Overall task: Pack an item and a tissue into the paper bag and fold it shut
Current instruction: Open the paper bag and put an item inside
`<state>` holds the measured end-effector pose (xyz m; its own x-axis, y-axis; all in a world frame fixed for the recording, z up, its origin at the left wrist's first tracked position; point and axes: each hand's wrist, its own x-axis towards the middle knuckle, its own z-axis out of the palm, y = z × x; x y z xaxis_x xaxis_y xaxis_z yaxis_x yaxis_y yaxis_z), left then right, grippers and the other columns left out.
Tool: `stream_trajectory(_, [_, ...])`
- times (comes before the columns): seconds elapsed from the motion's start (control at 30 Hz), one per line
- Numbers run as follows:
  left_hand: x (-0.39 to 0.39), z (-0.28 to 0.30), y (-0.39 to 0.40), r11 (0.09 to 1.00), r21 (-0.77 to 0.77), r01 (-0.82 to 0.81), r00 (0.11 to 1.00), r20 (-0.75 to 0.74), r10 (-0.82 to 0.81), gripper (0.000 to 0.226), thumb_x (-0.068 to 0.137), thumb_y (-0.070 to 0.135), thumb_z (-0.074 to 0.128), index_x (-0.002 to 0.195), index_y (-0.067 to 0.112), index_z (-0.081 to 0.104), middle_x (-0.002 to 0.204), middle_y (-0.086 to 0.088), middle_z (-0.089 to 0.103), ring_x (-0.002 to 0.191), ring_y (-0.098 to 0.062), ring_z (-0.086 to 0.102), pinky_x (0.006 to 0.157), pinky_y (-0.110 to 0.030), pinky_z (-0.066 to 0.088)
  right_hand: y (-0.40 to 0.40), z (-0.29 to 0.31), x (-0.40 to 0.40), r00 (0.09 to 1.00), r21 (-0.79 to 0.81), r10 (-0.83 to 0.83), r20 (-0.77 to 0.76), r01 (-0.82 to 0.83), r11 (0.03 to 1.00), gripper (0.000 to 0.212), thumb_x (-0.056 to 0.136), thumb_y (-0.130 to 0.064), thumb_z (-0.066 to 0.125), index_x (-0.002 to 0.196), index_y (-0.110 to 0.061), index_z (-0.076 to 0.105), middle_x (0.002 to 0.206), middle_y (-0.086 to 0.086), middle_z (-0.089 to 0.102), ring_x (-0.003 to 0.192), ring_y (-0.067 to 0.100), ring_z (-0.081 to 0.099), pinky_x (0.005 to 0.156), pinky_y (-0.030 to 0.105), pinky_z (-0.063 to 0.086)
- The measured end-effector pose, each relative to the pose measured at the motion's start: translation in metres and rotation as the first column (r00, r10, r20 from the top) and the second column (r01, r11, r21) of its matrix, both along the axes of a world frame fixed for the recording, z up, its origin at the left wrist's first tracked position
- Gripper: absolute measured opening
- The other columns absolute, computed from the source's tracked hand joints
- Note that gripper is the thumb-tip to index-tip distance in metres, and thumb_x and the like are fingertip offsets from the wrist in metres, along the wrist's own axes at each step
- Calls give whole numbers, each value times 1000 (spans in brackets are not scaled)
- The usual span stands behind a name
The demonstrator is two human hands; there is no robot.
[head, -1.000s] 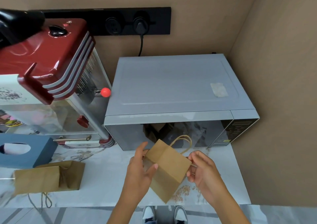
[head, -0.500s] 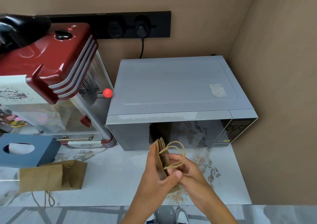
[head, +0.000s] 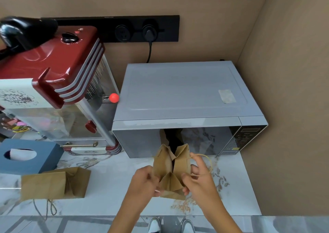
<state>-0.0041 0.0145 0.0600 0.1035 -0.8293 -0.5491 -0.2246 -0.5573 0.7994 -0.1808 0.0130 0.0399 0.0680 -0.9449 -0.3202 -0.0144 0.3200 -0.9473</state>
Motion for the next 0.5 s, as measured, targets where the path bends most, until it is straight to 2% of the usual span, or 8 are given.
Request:
stream_trajectory(0.07, [12, 5, -6, 993, -21, 114, 975, 194, -108, 17, 87, -2, 45, 88, -3, 62, 80, -26, 73, 59, -25, 72, 54, -36, 59, 3, 10, -6, 989, -72, -17, -144, 7, 997, 75, 78, 9, 49, 117, -55, 46, 57, -12, 56, 45, 6, 43, 47, 19, 44])
stream_trajectory(0.13, [20, 16, -11, 976, -5, 217, 925, 321, -204, 14, 86, 2, 45, 81, 2, 58, 77, -23, 70, 63, -28, 74, 60, -42, 63, 7, 23, -11, 954, -144, -18, -299, -26, 989, 81, 73, 8, 50, 116, -59, 42, 60, -18, 47, 50, 1, 43, 48, 17, 41])
stream_trajectory(0.2, [21, 26, -18, 950, 4, 311, 858, 428, -283, 23, 86, 6, 46, 65, 13, 49, 72, -18, 62, 67, -33, 72, 62, -46, 63, 11, 33, -11, 859, -164, 54, -509, -159, 974, 76, 71, 2, 52, 116, -59, 42, 99, -30, 44, 88, -5, 51, 74, 17, 48])
stream_trajectory(0.23, [20, 29, -22, 936, 8, 352, 814, 492, -310, 30, 87, 8, 47, 59, 19, 42, 72, -16, 58, 70, -36, 71, 65, -48, 62, 12, 36, -11, 769, -164, 89, -633, -246, 955, 69, 70, -4, 53, 114, -56, 44, 122, -28, 33, 112, -2, 41, 90, 22, 43])
stream_trajectory(0.3, [14, 34, -28, 914, 20, 405, 712, 620, -329, 31, 89, 12, 47, 61, 21, 39, 77, -16, 59, 77, -39, 68, 71, -47, 60, 15, 40, -10, 596, -172, 101, -796, -384, 907, 57, 68, -14, 54, 114, -46, 48, 140, -22, 17, 134, 3, 18, 104, 29, 27])
stream_trajectory(0.33, [10, 36, -31, 908, 13, 419, 673, 667, -320, 27, 91, 13, 46, 65, 22, 41, 81, -16, 61, 79, -39, 66, 72, -44, 58, 15, 42, -10, 546, -178, 94, -833, -423, 888, 54, 68, -18, 55, 116, -42, 48, 140, -18, 22, 137, 6, 16, 105, 31, 25])
stream_trajectory(0.4, [2, 37, -34, 905, -44, 424, 647, 714, -269, 17, 92, 14, 46, 77, 21, 50, 85, -14, 64, 81, -37, 63, 71, -42, 55, 13, 46, -12, 518, -198, 75, -852, -452, 870, 53, 70, -22, 54, 120, -37, 47, 126, -16, 39, 130, 11, 31, 103, 32, 28])
stream_trajectory(0.5, [-4, 33, -35, 920, -180, 347, 720, 681, -138, 10, 90, 10, 50, 88, 19, 45, 82, -11, 61, 74, -33, 57, 62, -39, 49, 13, 49, -18, 406, -132, 122, -906, -544, 829, 49, 79, -40, 47, 127, -45, 41, 107, -16, 40, 107, 11, 37, 94, 29, 30])
